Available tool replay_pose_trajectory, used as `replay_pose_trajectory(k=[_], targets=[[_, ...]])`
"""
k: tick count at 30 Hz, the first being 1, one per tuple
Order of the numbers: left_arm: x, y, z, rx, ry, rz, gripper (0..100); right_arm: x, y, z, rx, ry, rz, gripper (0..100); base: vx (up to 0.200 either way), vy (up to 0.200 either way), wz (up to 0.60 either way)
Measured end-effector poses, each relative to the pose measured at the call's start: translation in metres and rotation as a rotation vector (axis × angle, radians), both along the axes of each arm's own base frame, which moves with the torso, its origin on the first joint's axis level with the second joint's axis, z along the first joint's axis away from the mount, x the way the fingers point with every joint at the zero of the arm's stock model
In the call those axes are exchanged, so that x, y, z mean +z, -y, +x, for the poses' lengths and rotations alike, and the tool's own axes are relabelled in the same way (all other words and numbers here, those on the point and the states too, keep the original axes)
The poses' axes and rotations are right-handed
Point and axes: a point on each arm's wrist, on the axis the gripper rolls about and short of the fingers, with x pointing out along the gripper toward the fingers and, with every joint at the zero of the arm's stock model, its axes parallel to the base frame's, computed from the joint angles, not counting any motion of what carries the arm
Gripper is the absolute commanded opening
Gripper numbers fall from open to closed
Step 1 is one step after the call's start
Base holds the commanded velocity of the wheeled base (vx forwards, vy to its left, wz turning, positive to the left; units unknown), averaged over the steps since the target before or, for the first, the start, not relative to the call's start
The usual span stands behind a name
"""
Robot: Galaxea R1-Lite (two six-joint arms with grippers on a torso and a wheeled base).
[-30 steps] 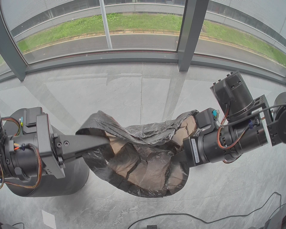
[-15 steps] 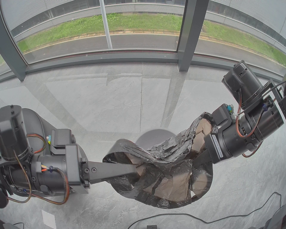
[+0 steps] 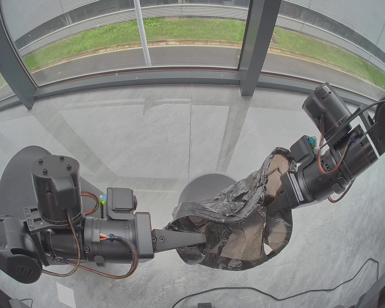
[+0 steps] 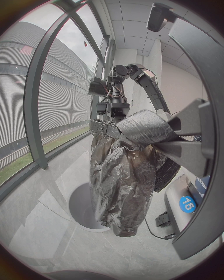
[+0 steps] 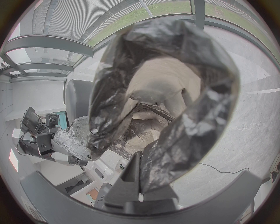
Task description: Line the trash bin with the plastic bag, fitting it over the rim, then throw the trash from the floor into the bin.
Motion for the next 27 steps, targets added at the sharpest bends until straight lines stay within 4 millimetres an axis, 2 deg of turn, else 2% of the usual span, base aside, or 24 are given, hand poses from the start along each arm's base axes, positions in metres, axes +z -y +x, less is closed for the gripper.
replay_pose_trajectory(k=[12, 19, 27], targets=[[-0.035, 0.012, 0.039, 0.058, -0.020, 0.018, 0, -0.036, -0.018, 0.049, -0.024, 0.032, 0.006, 0, 0.000, 0.000, 0.00], [-0.060, 0.012, 0.066, 0.110, -0.054, 0.043, 0, -0.058, -0.018, 0.078, -0.045, 0.066, 0.006, 0, 0.000, 0.000, 0.00], [-0.084, 0.009, 0.085, 0.136, -0.122, 0.079, 0, -0.087, -0.018, 0.095, -0.061, 0.032, -0.019, 0, 0.000, 0.000, 0.00]])
